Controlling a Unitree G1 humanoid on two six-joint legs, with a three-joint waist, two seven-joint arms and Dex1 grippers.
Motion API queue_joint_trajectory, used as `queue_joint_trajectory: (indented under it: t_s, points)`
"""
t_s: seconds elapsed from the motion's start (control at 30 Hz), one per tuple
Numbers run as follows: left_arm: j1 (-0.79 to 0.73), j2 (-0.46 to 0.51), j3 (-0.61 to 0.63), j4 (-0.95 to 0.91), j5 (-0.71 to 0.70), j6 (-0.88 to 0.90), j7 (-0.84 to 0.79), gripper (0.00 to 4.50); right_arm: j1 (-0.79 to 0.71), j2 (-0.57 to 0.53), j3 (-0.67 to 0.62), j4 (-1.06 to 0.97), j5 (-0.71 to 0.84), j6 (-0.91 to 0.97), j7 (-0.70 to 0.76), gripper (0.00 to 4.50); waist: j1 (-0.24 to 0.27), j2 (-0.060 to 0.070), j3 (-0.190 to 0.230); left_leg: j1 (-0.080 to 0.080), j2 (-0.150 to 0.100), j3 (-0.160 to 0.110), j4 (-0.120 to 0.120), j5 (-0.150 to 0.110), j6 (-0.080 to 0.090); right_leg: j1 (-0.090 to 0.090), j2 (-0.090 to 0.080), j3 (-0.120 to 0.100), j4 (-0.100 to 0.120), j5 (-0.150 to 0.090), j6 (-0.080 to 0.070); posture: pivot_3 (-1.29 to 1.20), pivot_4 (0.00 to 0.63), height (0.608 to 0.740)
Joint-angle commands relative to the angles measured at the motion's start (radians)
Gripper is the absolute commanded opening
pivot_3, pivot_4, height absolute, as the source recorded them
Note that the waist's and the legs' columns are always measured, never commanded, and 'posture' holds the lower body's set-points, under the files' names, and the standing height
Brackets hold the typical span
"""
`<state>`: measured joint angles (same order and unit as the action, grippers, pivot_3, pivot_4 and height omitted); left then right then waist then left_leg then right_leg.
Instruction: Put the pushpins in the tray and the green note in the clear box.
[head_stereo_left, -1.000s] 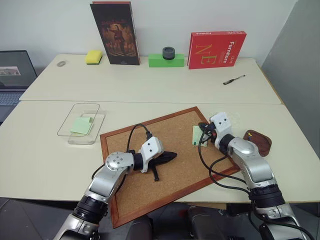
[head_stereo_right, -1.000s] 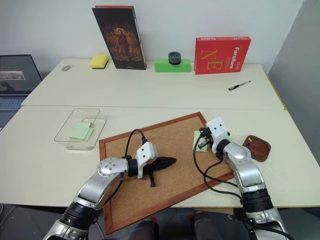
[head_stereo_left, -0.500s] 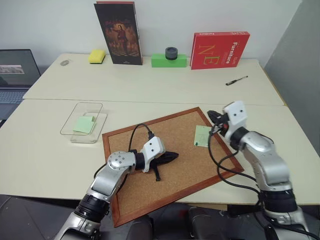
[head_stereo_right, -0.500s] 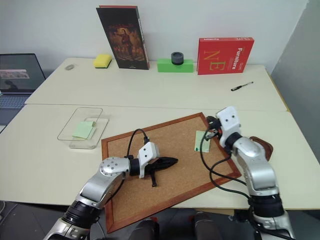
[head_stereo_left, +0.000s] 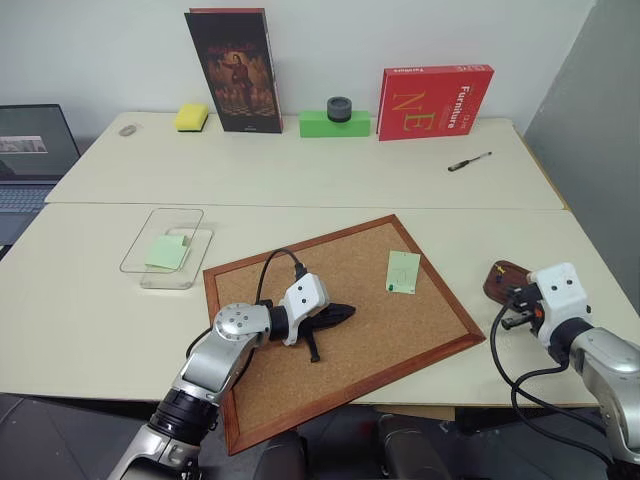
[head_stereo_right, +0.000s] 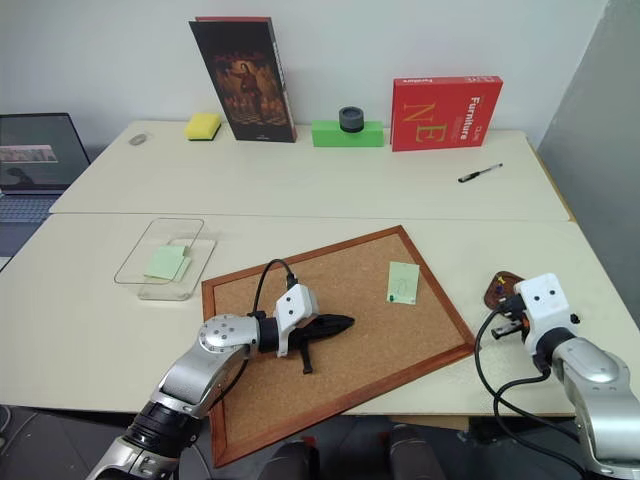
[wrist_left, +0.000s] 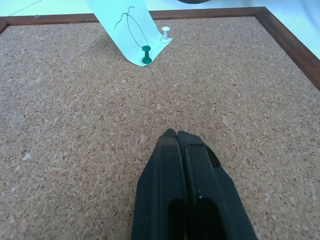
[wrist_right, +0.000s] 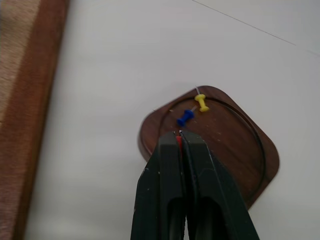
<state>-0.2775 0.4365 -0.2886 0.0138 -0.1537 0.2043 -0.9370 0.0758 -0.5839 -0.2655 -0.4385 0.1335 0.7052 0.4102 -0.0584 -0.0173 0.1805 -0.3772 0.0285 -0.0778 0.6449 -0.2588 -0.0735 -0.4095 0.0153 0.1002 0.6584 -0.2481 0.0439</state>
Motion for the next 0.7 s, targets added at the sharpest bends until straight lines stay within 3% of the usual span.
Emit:
queue_joint_trajectory:
  t_s: [0.03,0.2,0.47,0.7]
  points:
    - [0.032,0.008,-0.044,0.047,0.031,0.018,-0.017,0.00,-0.018,-0.016,-0.025,0.030,-0.017,-0.028,-0.015,0.00,0.000,0.000,0.000,0.000,0.000,0.000,0.000,0.000,0.000,0.000,0.000,0.000,0.000,0.000,0.000,0.00,0.150,0.740]
    - [0.030,0.006,-0.044,0.048,0.033,0.017,-0.018,0.00,-0.054,-0.026,-0.015,0.110,-0.036,-0.062,-0.021,0.91,0.001,0.000,0.000,0.000,0.000,0.000,0.000,0.000,0.000,0.000,0.000,0.000,0.000,0.000,0.000,0.00,0.150,0.740]
    - [0.034,0.008,-0.042,0.044,0.032,0.017,-0.015,0.00,-0.082,-0.021,-0.045,0.120,-0.039,-0.113,-0.042,2.72,0.001,0.000,0.000,-0.001,0.000,0.000,-0.001,0.000,0.000,0.000,0.000,0.000,0.000,0.000,0.000,0.00,0.150,0.740]
    - [0.028,0.002,-0.044,0.051,0.033,0.014,-0.014,0.00,-0.065,0.038,-0.097,0.044,0.023,-0.174,-0.044,2.72,0.001,0.000,0.000,-0.001,0.000,0.000,-0.001,0.000,0.000,0.000,0.000,0.000,0.000,0.000,0.000,0.00,0.150,0.740]
